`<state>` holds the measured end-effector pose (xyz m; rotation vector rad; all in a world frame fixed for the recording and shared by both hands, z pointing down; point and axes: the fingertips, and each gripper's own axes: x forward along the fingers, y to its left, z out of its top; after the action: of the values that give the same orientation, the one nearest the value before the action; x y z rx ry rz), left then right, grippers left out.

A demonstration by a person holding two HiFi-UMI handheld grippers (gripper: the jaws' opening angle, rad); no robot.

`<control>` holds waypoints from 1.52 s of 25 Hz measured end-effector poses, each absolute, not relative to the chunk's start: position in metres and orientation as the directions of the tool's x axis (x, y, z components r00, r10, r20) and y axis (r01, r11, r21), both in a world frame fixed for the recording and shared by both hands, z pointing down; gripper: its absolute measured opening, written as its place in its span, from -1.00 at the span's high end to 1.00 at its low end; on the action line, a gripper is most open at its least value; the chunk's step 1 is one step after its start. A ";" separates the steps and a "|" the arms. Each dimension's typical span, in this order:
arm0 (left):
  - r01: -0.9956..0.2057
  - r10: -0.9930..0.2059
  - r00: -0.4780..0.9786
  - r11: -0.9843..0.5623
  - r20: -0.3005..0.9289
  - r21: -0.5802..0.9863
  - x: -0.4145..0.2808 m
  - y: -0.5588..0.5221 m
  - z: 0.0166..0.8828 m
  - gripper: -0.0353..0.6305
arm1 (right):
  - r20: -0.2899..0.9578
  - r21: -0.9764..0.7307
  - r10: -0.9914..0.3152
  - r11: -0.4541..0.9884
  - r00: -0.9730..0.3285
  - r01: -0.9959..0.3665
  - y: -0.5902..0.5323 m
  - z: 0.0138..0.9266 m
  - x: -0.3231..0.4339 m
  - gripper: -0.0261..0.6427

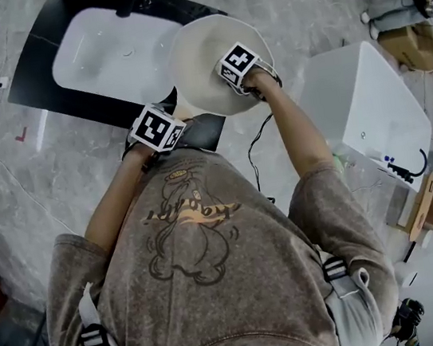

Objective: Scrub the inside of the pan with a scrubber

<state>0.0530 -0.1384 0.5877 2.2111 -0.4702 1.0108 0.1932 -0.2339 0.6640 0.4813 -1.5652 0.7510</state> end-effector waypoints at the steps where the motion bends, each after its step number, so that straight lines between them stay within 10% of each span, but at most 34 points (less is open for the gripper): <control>1: -0.553 -0.047 0.638 -0.722 0.769 0.414 0.053 -0.138 0.588 0.15 | 0.981 -0.194 0.130 0.705 -0.144 -0.683 -0.229 0.664 0.190 0.67; 19: -0.528 -0.005 0.636 -0.732 0.772 0.430 0.058 -0.134 0.590 0.12 | 0.932 -0.342 0.188 0.738 -0.310 -0.582 -0.202 0.662 0.117 0.67; 38: -0.523 0.014 0.646 -0.720 0.764 0.456 0.057 -0.134 0.593 0.12 | 0.936 -0.166 -0.110 0.700 -0.334 -0.695 -0.289 0.661 0.103 0.68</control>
<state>0.0567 -0.1344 0.5926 2.1846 -0.3934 1.0215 0.1033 -0.2889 0.6610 0.6321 -1.8401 0.6843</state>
